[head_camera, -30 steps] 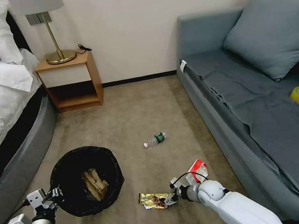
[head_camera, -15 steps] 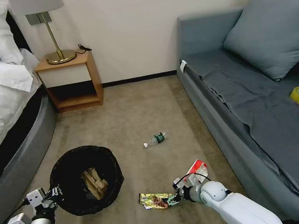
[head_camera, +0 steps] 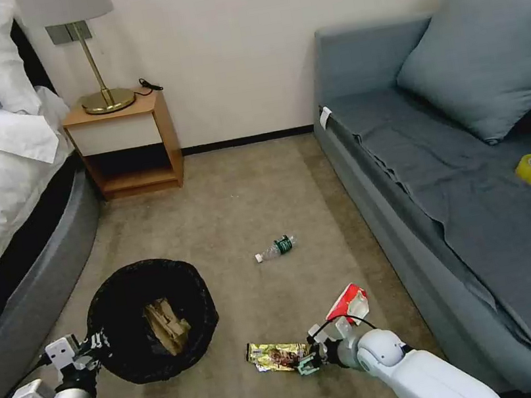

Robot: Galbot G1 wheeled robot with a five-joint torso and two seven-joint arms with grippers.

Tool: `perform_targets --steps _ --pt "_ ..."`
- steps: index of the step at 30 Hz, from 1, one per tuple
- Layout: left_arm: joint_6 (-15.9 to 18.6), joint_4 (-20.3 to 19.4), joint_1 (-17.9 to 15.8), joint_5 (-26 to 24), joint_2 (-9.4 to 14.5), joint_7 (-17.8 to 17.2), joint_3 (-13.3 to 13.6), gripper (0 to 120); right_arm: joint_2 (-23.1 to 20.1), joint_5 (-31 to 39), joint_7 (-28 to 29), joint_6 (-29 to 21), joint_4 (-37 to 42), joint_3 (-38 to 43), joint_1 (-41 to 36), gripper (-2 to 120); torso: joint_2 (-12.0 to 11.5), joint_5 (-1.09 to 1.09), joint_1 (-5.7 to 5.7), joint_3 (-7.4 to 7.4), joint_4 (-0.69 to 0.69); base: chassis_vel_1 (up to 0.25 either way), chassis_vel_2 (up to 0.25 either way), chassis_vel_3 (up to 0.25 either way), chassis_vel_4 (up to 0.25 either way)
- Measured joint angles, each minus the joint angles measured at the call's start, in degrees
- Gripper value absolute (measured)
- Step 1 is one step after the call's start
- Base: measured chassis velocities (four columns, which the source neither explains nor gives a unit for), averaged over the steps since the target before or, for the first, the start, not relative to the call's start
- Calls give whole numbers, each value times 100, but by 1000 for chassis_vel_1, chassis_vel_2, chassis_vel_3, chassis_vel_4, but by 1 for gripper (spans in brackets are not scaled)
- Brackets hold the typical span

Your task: Pick up the trash bin, then pick up the garbage on the floor and place it into the trash bin.

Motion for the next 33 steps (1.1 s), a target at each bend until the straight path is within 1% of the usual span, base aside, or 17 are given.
perform_targets --steps 3,5,6,7,8,10,12,13,16,17,20,21,24,26,27,29,33 --pt "-2 6 -6 0 1 0 0 5 6 -10 15 31 -4 0 -6 99 0 0 0 0 0 0 0 0 0" --pt "-4 10 -11 0 1 0 6 5 8 -11 44 79 -16 -2 -11 92 0 0 0 0 0 0 0 0 0" --pt "-5 12 -12 0 0 0 11 5 8 -11 53 110 -26 -3 -12 86 0 0 0 0 0 0 0 0 0" --pt "-5 12 -12 0 0 0 11 5 8 -11 53 110 -26 -3 -12 86 0 0 0 0 0 0 0 0 0" --pt "-9 18 -15 2 -1 0 13 5 6 -10 56 140 -32 -4 -13 82 0 -1 0 0 -1 0 0 0 0" --pt "-13 27 -17 5 -1 0 14 5 6 0 56 186 -38 -13 -13 72 0 0 0 0 -1 0 0 0 0" --pt "-14 28 -17 5 -2 0 13 5 7 5 50 208 -40 -16 -14 70 0 0 0 0 0 0 0 0 0" --pt "-15 29 -17 6 -2 0 11 5 8 13 44 228 -41 -20 -15 62 0 0 0 0 0 0 0 0 0" --pt "-16 30 -17 6 -2 0 3 5 6 30 28 231 -42 -30 -17 50 -1 0 0 0 0 0 0 0 0" --pt "-16 30 -17 6 -2 0 3 5 6 30 28 231 -42 -30 -17 50 -1 0 0 0 0 0 0 0 0" --pt "-18 30 -10 4 -5 1 -8 5 -2 29 -3 233 -42 -42 -22 36 -1 0 0 0 0 0 0 0 0" --pt "-18 30 -10 4 -5 1 -8 5 -2 29 -3 233 -42 -42 -22 36 -1 0 0 0 0 0 0 0 0" --pt "-22 29 1 4 -10 3 -18 5 -9 22 -47 239 -33 -44 -37 22 -1 1 0 0 0 0 0 0 0" --pt "-23 30 2 4 -11 3 -19 5 -11 20 -51 240 -31 -44 -39 20 -1 1 0 0 0 0 0 0 0" --pt "-25 28 4 4 -11 4 -21 5 -16 17 -65 242 -25 -44 -48 16 -1 0 0 0 0 0 0 0 0" --pt "-26 23 9 4 -11 4 -24 5 -28 15 -79 251 -8 -36 -62 4 -1 0 0 0 0 0 0 0 0" --pt "-27 4 11 4 -6 4 -24 5 -32 20 -77 260 18 -4 -76 0 -1 1 0 0 0 0 0 0 0"
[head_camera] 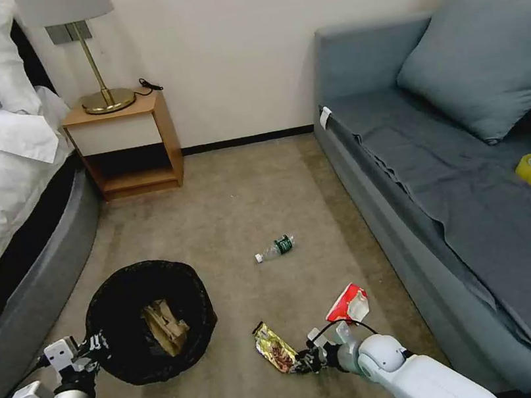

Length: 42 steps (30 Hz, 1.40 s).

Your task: Pick up the trash bin, then pick up the garbage on the floor and place it into the trash bin.

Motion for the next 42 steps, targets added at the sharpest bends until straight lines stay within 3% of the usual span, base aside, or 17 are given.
perform_targets --steps 15,28,35,42 --pt "0 -3 4 12 -1 0 39 5 -39 163 120 34 238 214 -69 0 0 0 0 0 0 0 0 0 0" --pt "0 157 -34 102 -7 -1 94 5 -309 438 204 -80 946 556 -103 0 0 -1 0 0 0 0 0 0 0" --pt "0 158 -46 121 -11 -2 134 5 -336 197 52 5 946 566 -128 0 1 -1 0 0 0 0 0 0 0" --pt "-6 179 -51 122 2 -3 127 5 -181 -112 70 7 729 452 -185 28 1 0 0 0 0 0 0 0 0"
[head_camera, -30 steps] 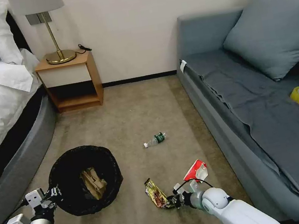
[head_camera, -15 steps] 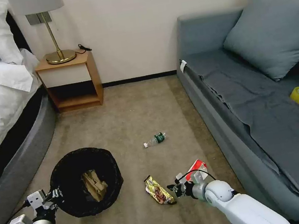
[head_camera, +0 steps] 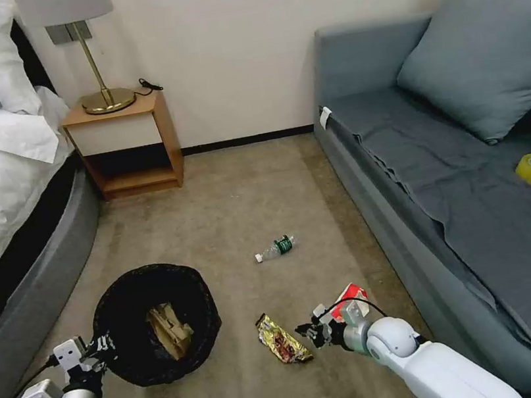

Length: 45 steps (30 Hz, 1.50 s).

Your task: Pick up the trash bin, then pick up the garbage on the floor and place it into the trash bin.

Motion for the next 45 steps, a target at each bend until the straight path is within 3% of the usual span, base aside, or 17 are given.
perform_targets --steps 5,8,14,16,21,43,45 --pt "-3 12 -3 -12 19 12 -22 5 86 -96 -6 -8 -185 -50 8 39 0 0 0 0 0 0 0 0 0" --pt "-16 46 -1 -23 37 37 -50 5 126 -191 -17 -27 -344 -117 54 55 0 0 0 0 0 0 0 0 0" --pt "-43 74 5 -24 35 58 -51 5 171 -250 -20 -29 -442 -189 80 75 0 0 0 0 0 0 0 0 0" --pt "-58 82 17 -24 31 76 -51 5 213 -304 -22 -1 -516 -222 84 86 0 0 0 0 0 0 0 0 0" --pt "-81 111 30 -18 30 93 -54 5 274 -375 -15 39 -612 -258 84 99 0 0 0 0 0 0 0 0 0" --pt "-106 134 12 17 1 101 -33 5 399 -518 116 168 -804 -359 116 100 0 0 0 0 0 0 0 0 0" --pt "-106 135 10 27 -12 101 -28 5 403 -533 138 193 -813 -370 118 94 0 0 0 0 0 0 0 0 0"
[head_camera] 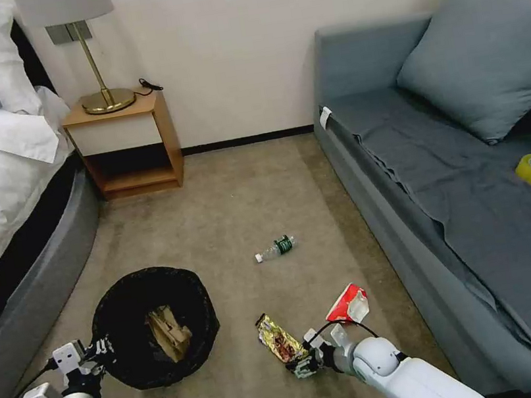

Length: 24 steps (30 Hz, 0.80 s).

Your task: Pick up the trash bin, then pick up the garbage on the floor and place it into the trash bin.

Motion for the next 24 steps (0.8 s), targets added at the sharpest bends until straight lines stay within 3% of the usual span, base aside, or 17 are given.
perform_targets --steps 6,13,15,24 --pt "-13 8 3 7 -13 0 8 5 10 -12 72 19 -19 -10 1 78 0 -1 0 0 -1 0 0 0 0" --pt "-22 23 16 4 -6 8 -20 5 54 -88 167 101 -65 -34 -10 48 0 -2 0 0 -2 0 0 0 0" --pt "-22 23 17 3 -5 9 -21 5 59 -88 170 108 -66 -43 -10 46 0 -1 0 0 -2 0 0 0 0" --pt "-38 23 31 -11 -2 25 -27 5 101 -20 206 254 -102 -130 -6 8 -1 2 0 0 1 0 0 0 0"
